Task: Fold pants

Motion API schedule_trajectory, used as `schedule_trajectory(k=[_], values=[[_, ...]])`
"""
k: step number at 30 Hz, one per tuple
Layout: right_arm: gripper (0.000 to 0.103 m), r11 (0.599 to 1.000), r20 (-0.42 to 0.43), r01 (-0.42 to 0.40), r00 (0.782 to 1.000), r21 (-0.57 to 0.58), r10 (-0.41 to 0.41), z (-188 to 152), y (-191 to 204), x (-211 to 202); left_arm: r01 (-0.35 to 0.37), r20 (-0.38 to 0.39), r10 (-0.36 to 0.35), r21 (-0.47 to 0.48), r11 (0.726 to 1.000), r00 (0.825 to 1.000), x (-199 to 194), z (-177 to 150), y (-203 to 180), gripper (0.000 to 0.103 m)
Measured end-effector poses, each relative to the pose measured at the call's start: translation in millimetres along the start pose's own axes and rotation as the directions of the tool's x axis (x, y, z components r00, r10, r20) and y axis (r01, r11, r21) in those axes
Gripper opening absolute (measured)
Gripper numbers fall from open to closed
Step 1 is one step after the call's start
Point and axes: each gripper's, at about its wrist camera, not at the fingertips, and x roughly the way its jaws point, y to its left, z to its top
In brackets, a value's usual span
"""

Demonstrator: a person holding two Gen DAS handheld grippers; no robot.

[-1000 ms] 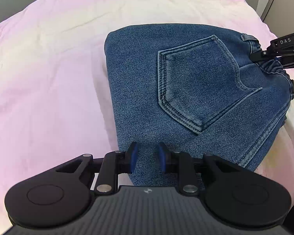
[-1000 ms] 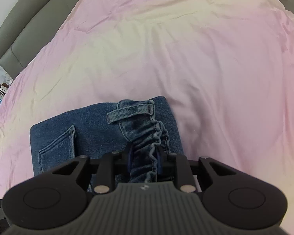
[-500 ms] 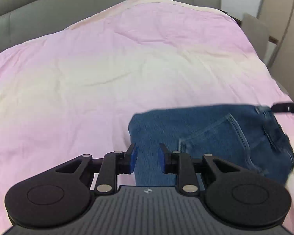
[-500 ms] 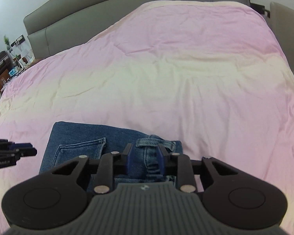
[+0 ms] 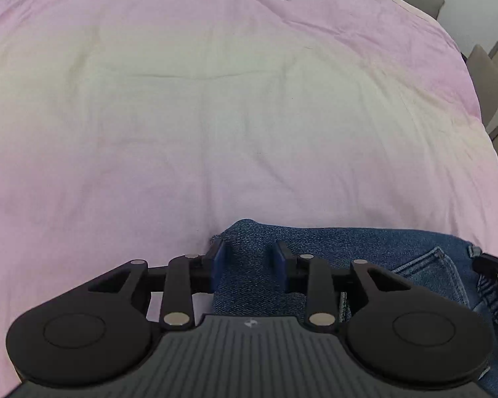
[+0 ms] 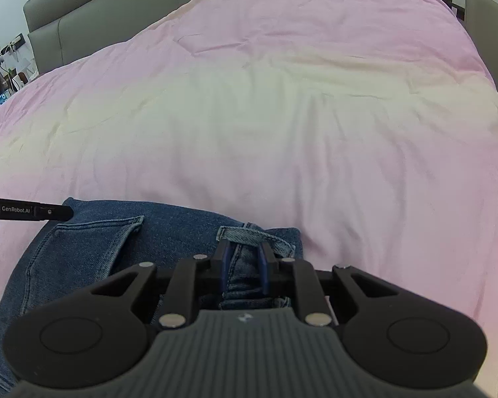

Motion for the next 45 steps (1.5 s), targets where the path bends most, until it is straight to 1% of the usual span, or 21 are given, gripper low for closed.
schedule_trajectory(k=[3,5,7,10,12,14,18,23,24,26,28,30,34,36,38,39,40,41,42,43,45], values=[[0.013,1.000,0.014,0.012,1.000,-0.018,-0.012,1,7,-9,-0.002,0.039,0.001,0.031,1.000,0.999,-21,-5,-4,0.037],[0.015,0.999,0.073,0.018,0.997,-0.049,-0.014,-4,13,-32,-0.017,0.075,0.012,0.074,0.997,0.997,-42,-13,-11,0.037],[0.024,0.997,0.109,0.013,0.994,-0.073,-0.005,-14,20,-57,-0.032,0.095,0.019,0.135,0.990,0.995,-67,-25,-17,0.037],[0.024,0.993,0.119,-0.013,0.993,-0.114,0.027,-34,34,-86,-0.098,0.122,0.071,0.234,0.967,0.990,-89,-48,-33,0.037],[0.024,0.988,0.127,-0.022,0.991,-0.151,0.041,-51,44,-101,-0.139,0.119,0.109,0.282,0.949,0.987,-99,-62,-42,0.037],[0.024,0.983,0.136,-0.028,0.989,-0.180,0.053,-64,51,-113,-0.158,0.109,0.130,0.309,0.938,0.986,-110,-72,-47,0.037],[0.024,0.983,0.130,-0.028,0.990,-0.183,0.052,-88,50,-127,-0.174,0.102,0.147,0.345,0.922,0.984,-134,-91,-51,0.037],[0.024,0.985,0.057,0.001,0.998,-0.171,0.008,-107,37,-114,-0.159,0.079,0.140,0.360,0.919,0.987,-154,-109,-59,0.039],[0.024,0.990,0.042,-0.006,0.999,-0.141,0.013,-109,30,-110,-0.149,0.074,0.130,0.364,0.920,0.989,-160,-113,-59,0.043],[0.025,0.997,0.027,-0.048,0.998,-0.064,0.050,-110,16,-106,-0.121,0.068,0.103,0.375,0.919,0.992,-171,-123,-56,0.057],[0.025,0.997,0.023,-0.069,0.997,-0.035,0.070,-108,11,-105,-0.090,0.064,0.071,0.389,0.917,0.995,-185,-140,-52,0.072],[0.025,0.997,0.029,-0.059,0.998,-0.046,0.061,-110,14,-103,-0.068,0.054,0.051,0.393,0.917,0.997,-195,-162,-46,0.075],[0.025,0.998,0.039,-0.043,0.998,-0.042,0.045,-111,18,-102,-0.069,0.037,0.059,0.390,0.918,0.998,-191,-201,-45,0.075],[0.025,0.998,0.044,-0.046,0.998,-0.040,0.047,-112,17,-102,-0.094,0.063,0.076,0.372,0.923,0.995,-180,-215,-50,0.075],[0.025,0.998,0.047,-0.046,0.998,-0.037,0.048,-114,16,-102,-0.152,0.110,0.120,0.354,0.923,0.987,-163,-222,-54,0.078],[0.025,0.998,0.046,-0.045,0.998,-0.035,0.047,-113,16,-101,-0.194,0.117,0.163,0.342,0.919,0.980,-151,-223,-56,0.076],[0.025,0.998,0.044,-0.045,0.998,-0.033,0.046,-113,16,-100,-0.239,0.117,0.211,0.332,0.912,0.970,-141,-223,-57,0.063],[0.025,0.998,0.042,-0.045,0.998,-0.033,0.047,-112,16,-100,-0.250,0.113,0.224,0.328,0.911,0.968,-135,-223,-57,0.054],[0.025,0.998,0.038,-0.048,0.998,-0.033,0.050,-112,15,-100,-0.238,0.106,0.215,0.326,0.915,0.971,-135,-222,-57,0.044],[0.025,0.998,0.035,-0.051,0.998,-0.037,0.052,-111,15,-100,-0.242,0.111,0.217,0.330,0.912,0.970,-138,-222,-56,0.037],[0.025,0.997,0.033,-0.056,0.998,-0.045,0.057,-110,13,-100,-0.235,0.131,0.199,0.381,0.894,0.971,-150,-223,-52,0.030]])
